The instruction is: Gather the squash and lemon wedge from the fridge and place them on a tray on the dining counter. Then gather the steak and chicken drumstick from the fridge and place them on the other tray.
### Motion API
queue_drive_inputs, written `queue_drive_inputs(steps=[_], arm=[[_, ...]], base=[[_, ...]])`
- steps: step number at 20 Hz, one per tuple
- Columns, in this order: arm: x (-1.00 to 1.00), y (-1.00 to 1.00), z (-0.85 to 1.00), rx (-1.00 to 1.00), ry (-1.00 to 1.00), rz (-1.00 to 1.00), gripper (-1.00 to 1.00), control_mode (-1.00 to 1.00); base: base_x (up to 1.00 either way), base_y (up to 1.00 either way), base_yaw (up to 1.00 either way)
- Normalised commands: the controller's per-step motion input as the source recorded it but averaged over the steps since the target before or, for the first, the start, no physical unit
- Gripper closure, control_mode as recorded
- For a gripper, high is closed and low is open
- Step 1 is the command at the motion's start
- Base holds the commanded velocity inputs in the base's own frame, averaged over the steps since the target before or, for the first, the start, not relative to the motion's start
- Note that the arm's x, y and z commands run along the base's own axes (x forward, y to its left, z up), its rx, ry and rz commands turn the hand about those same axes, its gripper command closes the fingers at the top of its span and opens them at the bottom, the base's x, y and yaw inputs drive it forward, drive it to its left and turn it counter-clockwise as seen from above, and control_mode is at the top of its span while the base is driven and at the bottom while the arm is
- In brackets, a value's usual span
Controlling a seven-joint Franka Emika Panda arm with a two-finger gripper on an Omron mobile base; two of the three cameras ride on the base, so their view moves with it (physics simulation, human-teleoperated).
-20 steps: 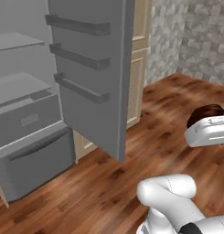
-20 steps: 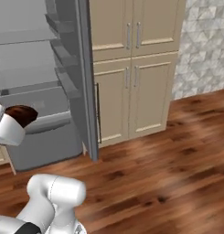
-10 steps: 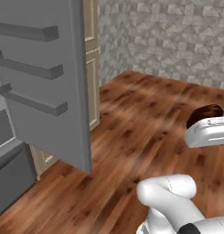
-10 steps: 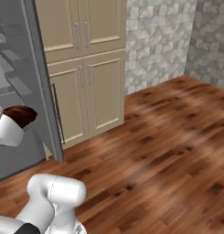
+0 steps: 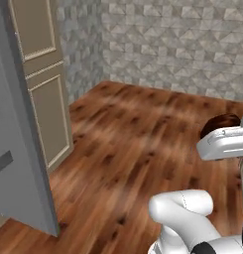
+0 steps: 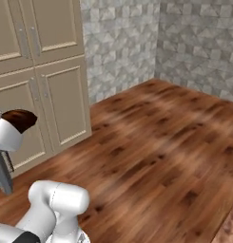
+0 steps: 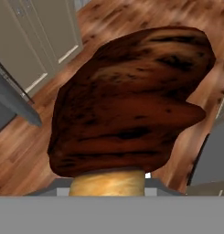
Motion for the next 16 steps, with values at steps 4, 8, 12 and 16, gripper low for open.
queue_drive_inputs(steps=[4,8,12,16], arm=[[0.0,0.0,0.0,0.0,0.0,0.0,1.0,1.0],[0.0,0.0,0.0,0.0,0.0,0.0,1.0,1.0],[0.0,0.0,0.0,0.0,0.0,0.0,1.0,1.0],[0.0,0.0,0.0,0.0,0.0,0.0,1.0,1.0]], base=[[0.97,-0.21,-0.25],[1.0,-0.16,-0.24],[0.98,-0.01,-0.27],[0.97,0.16,-0.34]])
